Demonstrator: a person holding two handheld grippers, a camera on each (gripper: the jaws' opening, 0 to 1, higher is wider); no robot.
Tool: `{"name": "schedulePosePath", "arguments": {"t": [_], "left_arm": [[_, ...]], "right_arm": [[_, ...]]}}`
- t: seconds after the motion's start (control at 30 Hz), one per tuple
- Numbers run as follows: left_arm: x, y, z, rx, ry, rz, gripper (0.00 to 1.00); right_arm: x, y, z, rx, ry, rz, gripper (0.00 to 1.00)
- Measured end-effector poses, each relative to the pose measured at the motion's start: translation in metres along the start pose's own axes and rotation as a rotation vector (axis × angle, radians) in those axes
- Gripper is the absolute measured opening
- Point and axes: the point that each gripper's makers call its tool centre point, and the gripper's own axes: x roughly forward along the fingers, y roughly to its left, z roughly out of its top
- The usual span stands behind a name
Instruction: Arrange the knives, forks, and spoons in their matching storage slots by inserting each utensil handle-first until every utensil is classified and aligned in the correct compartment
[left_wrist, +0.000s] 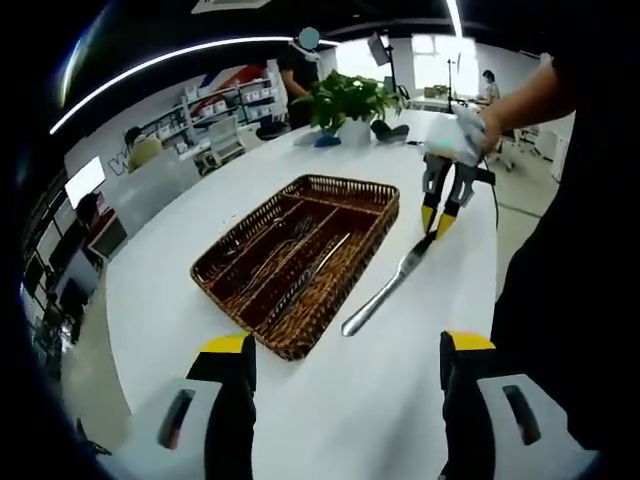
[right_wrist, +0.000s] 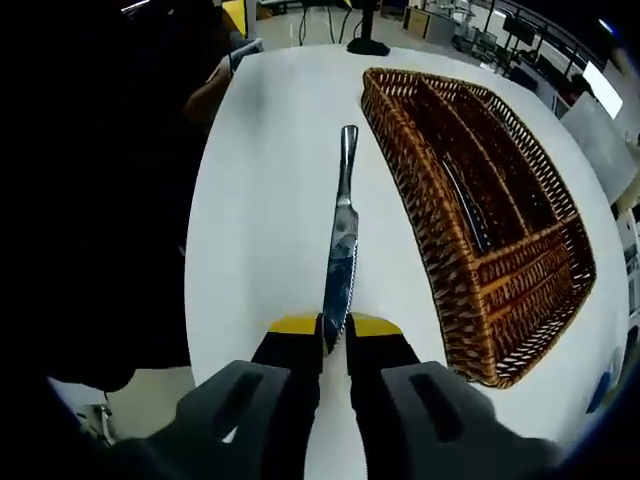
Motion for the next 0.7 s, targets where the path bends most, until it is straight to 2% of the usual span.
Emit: {"name": "schedulePosePath", "arguments": {"t": [0.07,0.13,0.27,0.33,0.43,0.53,0.7], "left_arm": [[0.01,-0.003,0.001,0.006,-0.007,-0.018,0.75],[0.022,-0.008,-0.003,0.024,0.018,-0.048,0.74],[0.049,-0.016,-0.011,0.151,0.094,-0.12,0.71],[0.063,-0.021,-0.007,0.158,0.084,-0.147,0.69],[0.081,-0.028,-0.009,0.185,0.117,-0.185,0.62],[0.098,-0.033,-0.008,0.228,0.105,-0.187,0.62],[0.113,-0.044,-0.007,0.251,0.103,-0.236,0.5]], "right_arm": [[-0.001,0.002,0.0,-0.009,0.008,0.012,0.07],[-0.002,0.006,0.001,-0.022,0.007,0.026,0.07],[-0.004,0.009,0.002,-0.046,0.016,0.03,0.07],[-0.006,0.01,0.003,-0.049,0.016,0.036,0.07],[-0.008,0.011,0.005,-0.051,0.018,0.036,0.07],[-0.009,0.013,0.006,-0.044,0.028,0.05,0.07],[-0.012,0.014,0.009,-0.054,0.028,0.054,0.07]]}}
